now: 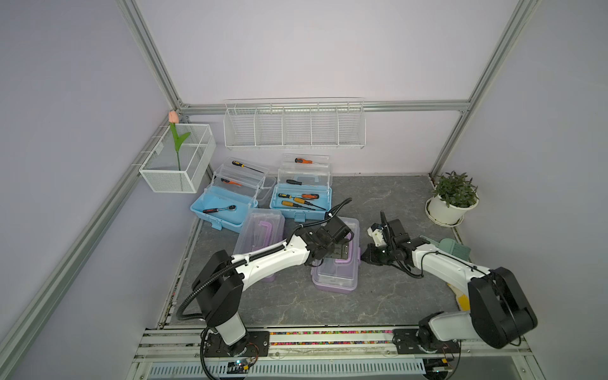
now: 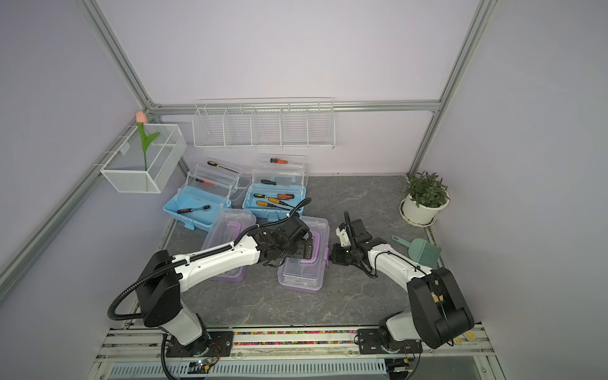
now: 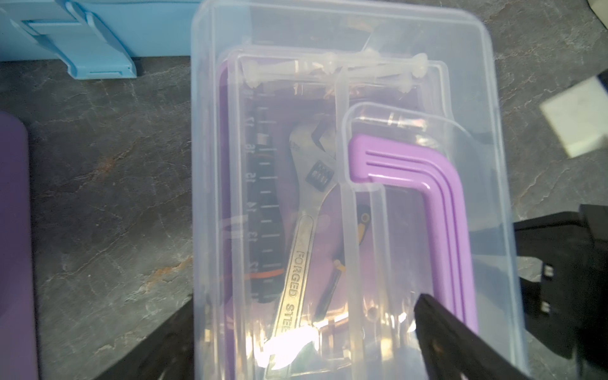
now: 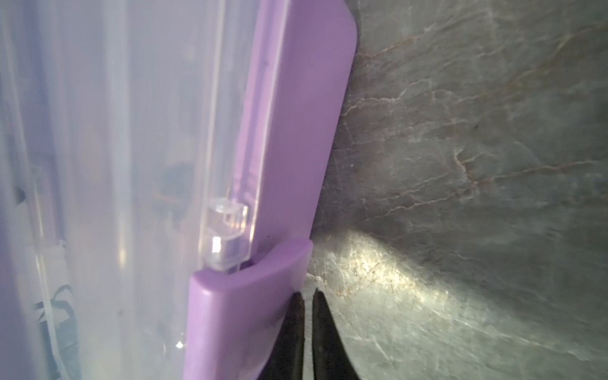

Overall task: Close toolboxes
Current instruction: Fasten the toolbox latch on the toolbox.

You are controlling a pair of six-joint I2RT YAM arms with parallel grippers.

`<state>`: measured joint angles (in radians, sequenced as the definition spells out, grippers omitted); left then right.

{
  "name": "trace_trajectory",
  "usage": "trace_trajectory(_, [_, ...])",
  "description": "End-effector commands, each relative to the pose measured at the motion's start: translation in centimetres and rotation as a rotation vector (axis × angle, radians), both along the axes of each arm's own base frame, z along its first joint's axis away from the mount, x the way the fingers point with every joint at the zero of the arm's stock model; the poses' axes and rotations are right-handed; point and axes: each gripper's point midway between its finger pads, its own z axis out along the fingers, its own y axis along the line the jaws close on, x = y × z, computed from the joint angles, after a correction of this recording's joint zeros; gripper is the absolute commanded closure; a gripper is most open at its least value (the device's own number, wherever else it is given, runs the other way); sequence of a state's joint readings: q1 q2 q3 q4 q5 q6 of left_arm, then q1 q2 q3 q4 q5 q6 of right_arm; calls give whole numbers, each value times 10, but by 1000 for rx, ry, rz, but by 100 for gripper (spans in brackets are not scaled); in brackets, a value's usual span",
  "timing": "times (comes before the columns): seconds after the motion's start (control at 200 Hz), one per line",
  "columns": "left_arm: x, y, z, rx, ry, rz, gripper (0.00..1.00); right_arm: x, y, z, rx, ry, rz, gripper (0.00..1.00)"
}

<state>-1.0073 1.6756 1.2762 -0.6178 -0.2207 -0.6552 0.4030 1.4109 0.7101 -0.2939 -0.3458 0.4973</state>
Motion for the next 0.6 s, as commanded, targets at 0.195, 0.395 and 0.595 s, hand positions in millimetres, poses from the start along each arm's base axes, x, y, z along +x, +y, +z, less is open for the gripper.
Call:
trace_trajectory(0.195, [-27, -46, -16, -66, 86, -105, 7, 8, 52, 43, 288, -62, 77, 89])
trace_trajectory(0.395, [-27, -46, -13, -52, 80, -103, 8, 8, 47, 57, 241, -104, 104, 88])
trace_trajectory(0.595, [-21, -34, 9, -23, 23, -88, 3, -8, -22, 45, -153, -85, 60, 82])
